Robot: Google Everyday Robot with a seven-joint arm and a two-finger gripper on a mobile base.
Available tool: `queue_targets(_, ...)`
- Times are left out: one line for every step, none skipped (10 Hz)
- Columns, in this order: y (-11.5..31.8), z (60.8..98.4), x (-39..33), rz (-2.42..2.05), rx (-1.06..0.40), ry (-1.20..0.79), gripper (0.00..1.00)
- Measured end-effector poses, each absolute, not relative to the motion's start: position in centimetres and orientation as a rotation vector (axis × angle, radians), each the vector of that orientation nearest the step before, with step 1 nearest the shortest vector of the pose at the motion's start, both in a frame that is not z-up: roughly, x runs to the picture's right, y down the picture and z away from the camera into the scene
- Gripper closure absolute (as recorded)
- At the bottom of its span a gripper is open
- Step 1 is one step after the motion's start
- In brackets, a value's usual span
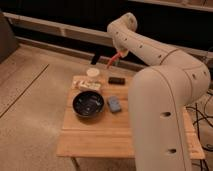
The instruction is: Place the pepper in the ceramic cup
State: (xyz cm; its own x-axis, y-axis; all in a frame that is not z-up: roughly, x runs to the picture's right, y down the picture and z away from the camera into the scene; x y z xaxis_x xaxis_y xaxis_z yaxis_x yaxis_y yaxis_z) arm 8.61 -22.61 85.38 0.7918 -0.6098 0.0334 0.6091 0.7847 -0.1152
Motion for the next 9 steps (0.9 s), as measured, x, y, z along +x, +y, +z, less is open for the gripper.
queue_targets(-23.0,85.4,7.6,-0.715,-0.099,-0.021,1.00)
queue_targets(-23.4,85.5,6.2,-0.800,-0.067,-0.062,1.00)
queue_targets(-23.6,85.5,5.2,-0.873,-0.044,-0.095,1.00)
queue_targets(-23.4,85.5,4.0,-0.988,-0.025,-0.139,1.00)
queue_targets(-23.3,85.5,3.6,-1.067,-0.019,-0.158,1.00)
queue_targets(-23.1,85.6,3.3,-1.149,-0.015,-0.171,1.00)
queue_targets(-23.0,85.7,3.0,-1.232,-0.010,-0.185,1.00)
queue_targets(-22.9,85.8,2.8,-1.286,-0.007,-0.194,1.00)
queue_targets(-22.8,85.8,2.7,-1.322,-0.004,-0.200,1.00)
